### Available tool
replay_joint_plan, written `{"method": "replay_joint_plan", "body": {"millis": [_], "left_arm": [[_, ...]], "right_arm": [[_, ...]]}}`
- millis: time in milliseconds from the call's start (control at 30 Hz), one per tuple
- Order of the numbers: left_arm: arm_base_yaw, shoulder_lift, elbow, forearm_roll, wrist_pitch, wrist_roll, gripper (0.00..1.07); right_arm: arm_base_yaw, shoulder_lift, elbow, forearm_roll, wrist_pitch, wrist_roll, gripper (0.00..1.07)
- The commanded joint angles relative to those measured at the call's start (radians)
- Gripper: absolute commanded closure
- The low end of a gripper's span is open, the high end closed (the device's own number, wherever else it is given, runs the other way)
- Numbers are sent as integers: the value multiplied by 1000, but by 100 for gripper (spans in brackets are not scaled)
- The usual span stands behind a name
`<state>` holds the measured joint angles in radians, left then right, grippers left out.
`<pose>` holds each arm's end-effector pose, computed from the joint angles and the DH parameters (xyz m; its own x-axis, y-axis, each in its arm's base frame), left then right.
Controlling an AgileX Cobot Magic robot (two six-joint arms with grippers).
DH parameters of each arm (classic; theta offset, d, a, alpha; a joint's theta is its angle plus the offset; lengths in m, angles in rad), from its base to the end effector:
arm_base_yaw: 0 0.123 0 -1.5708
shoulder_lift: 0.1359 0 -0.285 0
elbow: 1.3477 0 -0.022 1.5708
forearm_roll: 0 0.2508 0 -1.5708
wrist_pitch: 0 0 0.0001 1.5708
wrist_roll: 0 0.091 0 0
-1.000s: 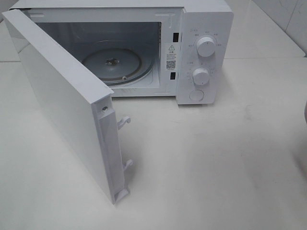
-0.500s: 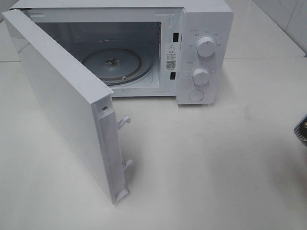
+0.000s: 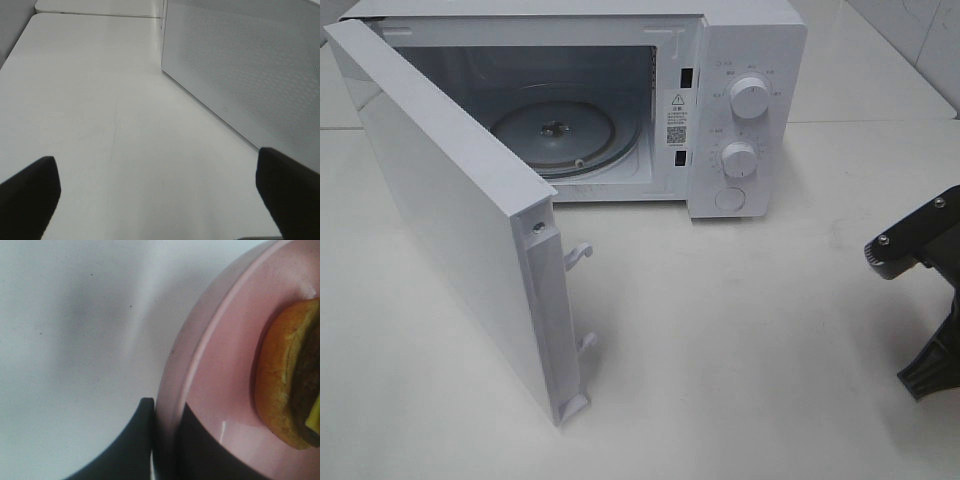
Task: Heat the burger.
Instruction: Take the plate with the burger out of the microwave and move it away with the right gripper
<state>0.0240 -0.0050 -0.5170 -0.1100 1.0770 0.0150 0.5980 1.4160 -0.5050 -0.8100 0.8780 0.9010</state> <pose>-0.0084 -0.0090 0.2810 -0.4506 -0.0479 -0.8915 0.0457 0.9960 -0.0767 0.1816 0.0623 0.1635 -0.9210 -0.3208 -0.2210 -0.1698 0.8411 -0.5136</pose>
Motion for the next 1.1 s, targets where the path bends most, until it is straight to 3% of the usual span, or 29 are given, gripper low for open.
{"method": "replay_joint_plan", "body": {"millis": [33, 533, 833, 1100], "left_arm": [[1, -6, 1, -1, -7, 2, 6], [1, -6, 1, -1, -7, 2, 6], [1, -6, 1, -1, -7, 2, 6], [1, -6, 1, -1, -7, 2, 6]], "right_arm": [[-2, 84, -17, -71, 19, 80, 106], [-2, 375, -39, -183, -76, 421, 101], [-2, 389, -39, -193, -77, 434, 97], [-2, 374, -39, -187, -76, 412, 86]]}}
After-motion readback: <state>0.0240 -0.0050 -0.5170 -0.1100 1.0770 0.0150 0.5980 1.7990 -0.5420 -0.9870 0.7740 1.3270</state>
